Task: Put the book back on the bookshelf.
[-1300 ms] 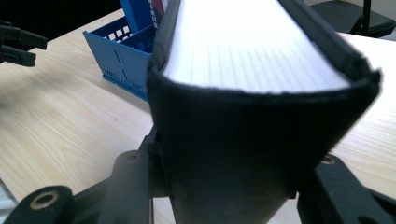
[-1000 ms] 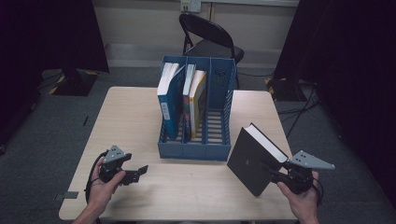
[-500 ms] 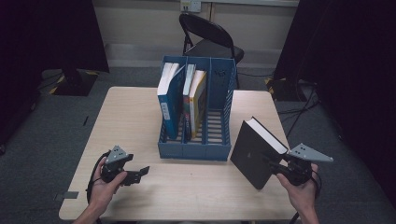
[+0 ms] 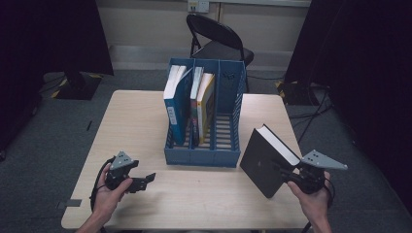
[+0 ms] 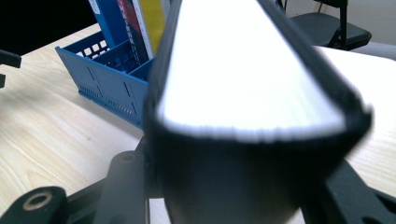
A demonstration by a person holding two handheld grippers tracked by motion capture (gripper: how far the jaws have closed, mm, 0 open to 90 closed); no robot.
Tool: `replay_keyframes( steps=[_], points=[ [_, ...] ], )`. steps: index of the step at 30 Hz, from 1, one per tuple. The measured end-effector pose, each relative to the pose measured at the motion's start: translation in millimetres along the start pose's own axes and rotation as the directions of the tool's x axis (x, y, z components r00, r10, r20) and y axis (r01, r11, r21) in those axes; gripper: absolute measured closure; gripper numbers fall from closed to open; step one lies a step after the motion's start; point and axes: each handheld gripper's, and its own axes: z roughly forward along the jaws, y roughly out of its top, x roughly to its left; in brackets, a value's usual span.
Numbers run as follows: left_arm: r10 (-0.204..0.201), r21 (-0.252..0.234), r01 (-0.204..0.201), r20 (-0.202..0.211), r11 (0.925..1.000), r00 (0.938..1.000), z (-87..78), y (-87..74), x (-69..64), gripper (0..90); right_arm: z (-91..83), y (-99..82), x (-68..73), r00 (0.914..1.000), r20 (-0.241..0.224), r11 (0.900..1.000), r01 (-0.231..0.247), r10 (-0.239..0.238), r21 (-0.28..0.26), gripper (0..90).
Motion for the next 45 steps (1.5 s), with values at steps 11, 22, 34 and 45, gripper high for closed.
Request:
replay_keyframes(
  steps=[11,22,34,45],
  points=[
    [-0.002,0.004,0.002,0.000,1.0000,1.0000,0.8,-0.1,-0.5,16.0,2.2,8.4,9.6,0.9963,-0.030,0.9952,0.082,-0.081,0.054,51.9],
    [-0.006,0.004,0.006,0.000,1.0000,1.0000,0.6,-0.5,0.2,16.0,2.4,25.5,-2.6,0.9953,-0.055,0.9819,0.088,-0.080,0.168,49.8],
    [-0.010,0.012,0.010,-0.011,0.9999,0.9999,1.3,-0.6,0.5,16.4,10.9,64.0,6.0,0.9915,-0.042,0.9211,0.130,-0.123,0.367,49.3],
    [-0.009,0.007,0.009,-0.003,0.9999,1.0000,1.4,-0.8,0.3,16.4,35.5,87.2,12.2,0.9886,-0.057,0.8502,0.149,-0.139,0.505,48.4]
  ],
)
